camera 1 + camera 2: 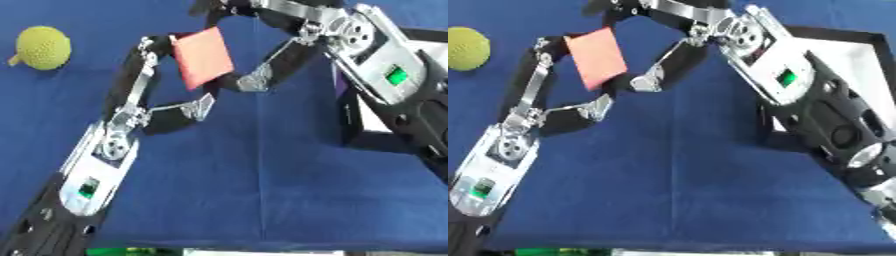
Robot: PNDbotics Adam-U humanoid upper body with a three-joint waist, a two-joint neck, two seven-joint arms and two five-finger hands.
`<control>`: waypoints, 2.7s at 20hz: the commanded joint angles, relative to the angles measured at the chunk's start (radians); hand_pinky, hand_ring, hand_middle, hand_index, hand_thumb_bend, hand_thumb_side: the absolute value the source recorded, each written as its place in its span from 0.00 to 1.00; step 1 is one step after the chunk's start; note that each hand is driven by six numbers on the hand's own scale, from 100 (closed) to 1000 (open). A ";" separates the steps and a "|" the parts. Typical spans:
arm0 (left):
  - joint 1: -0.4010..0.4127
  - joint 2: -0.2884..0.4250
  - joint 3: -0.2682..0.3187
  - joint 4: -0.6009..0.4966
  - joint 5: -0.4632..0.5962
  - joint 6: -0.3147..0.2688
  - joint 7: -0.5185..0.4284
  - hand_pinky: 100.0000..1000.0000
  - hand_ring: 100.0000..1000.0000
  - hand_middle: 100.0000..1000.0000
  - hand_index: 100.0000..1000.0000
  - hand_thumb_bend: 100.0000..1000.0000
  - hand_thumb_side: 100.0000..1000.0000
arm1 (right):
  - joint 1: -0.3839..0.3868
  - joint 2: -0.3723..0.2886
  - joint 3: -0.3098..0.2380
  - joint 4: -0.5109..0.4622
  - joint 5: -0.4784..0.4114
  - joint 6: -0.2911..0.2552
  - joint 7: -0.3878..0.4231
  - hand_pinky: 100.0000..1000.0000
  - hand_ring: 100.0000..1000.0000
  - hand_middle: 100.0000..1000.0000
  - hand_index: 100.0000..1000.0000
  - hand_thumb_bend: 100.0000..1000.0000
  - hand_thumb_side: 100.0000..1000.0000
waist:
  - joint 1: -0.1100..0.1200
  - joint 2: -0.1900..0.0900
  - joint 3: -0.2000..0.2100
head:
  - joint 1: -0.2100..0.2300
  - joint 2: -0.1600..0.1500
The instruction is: Pick up the objects with one hand, pass them to the other hand, and then place them into the box on the other side of the table.
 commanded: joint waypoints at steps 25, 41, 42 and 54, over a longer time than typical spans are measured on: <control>-0.045 -0.027 -0.025 -0.062 0.025 0.017 -0.064 0.78 0.46 0.35 0.62 0.00 0.15 | -0.002 0.011 0.037 -0.005 -0.103 0.052 -0.031 0.88 1.00 0.59 0.62 0.00 0.01 | -0.002 -0.014 0.001 | -0.004 -0.006; -0.042 -0.031 -0.018 -0.044 -0.092 0.130 -0.138 0.85 0.64 0.52 0.87 0.16 0.33 | 0.000 0.005 0.036 -0.018 -0.114 0.052 -0.017 0.87 1.00 0.58 0.61 0.00 0.03 | 0.002 -0.016 -0.005 | -0.005 -0.012; -0.042 -0.031 -0.019 -0.045 -0.095 0.132 -0.142 0.85 0.64 0.52 0.87 0.16 0.33 | -0.001 0.005 0.035 -0.018 -0.114 0.052 -0.016 0.87 1.00 0.58 0.61 0.00 0.03 | 0.002 -0.016 -0.005 | -0.005 -0.011; -0.040 -0.032 -0.020 -0.041 -0.142 0.133 -0.202 0.86 0.67 0.53 0.88 0.19 0.08 | -0.002 0.005 0.031 -0.022 -0.129 0.069 -0.018 0.87 1.00 0.59 0.61 0.00 0.02 | 0.003 -0.015 -0.007 | -0.005 -0.009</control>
